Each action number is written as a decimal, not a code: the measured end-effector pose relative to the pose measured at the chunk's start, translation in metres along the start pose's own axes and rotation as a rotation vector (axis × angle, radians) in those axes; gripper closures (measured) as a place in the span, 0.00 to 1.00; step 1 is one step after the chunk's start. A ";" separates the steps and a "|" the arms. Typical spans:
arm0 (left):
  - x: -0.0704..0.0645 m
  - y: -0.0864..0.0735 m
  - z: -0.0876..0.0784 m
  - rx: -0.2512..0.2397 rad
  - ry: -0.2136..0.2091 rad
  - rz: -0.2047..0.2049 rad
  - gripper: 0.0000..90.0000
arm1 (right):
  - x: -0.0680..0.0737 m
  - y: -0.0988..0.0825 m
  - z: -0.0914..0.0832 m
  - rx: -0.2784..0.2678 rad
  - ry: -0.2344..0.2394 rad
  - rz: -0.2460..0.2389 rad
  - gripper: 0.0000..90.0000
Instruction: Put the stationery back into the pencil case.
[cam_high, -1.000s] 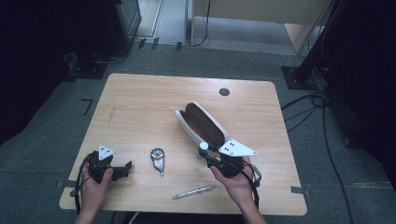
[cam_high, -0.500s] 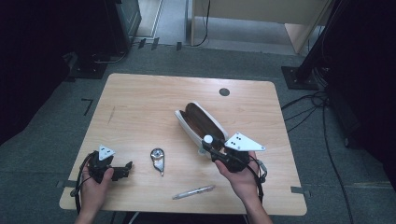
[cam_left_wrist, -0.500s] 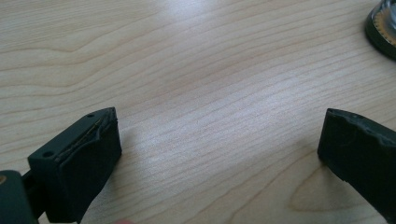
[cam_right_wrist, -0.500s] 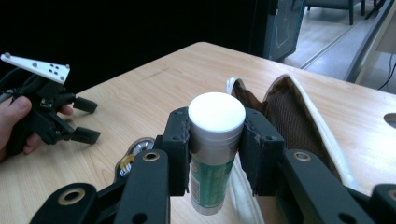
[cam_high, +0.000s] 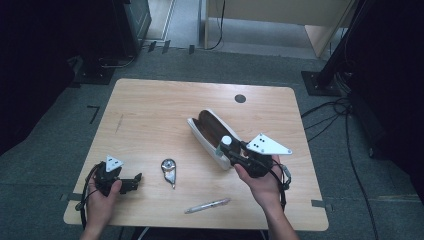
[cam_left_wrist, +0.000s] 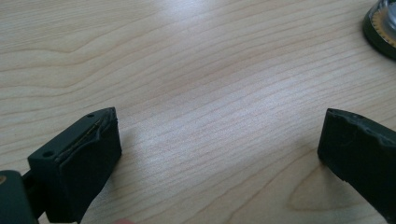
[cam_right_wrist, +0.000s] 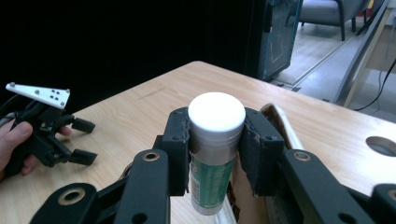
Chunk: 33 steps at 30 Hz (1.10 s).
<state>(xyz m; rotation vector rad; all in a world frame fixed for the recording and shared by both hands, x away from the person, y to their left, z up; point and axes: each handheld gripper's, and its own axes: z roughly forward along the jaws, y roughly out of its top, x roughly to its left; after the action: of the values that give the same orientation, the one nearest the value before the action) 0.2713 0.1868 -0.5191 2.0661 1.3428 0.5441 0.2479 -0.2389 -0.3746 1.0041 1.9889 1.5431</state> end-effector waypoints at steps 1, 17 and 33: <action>0.000 0.000 0.000 0.001 0.000 0.001 0.00 | 0.000 0.001 0.000 -0.003 -0.002 -0.002 0.73; 0.000 0.000 0.000 0.003 -0.001 0.003 0.00 | -0.020 0.003 0.002 0.003 -0.066 0.005 0.73; 0.000 0.000 0.000 0.001 0.000 0.001 0.00 | -0.039 -0.027 0.025 0.082 -0.091 0.039 0.73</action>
<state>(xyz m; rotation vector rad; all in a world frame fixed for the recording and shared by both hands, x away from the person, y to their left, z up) 0.2713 0.1868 -0.5191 2.0676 1.3414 0.5441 0.2834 -0.2554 -0.4116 1.1313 1.9949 1.4187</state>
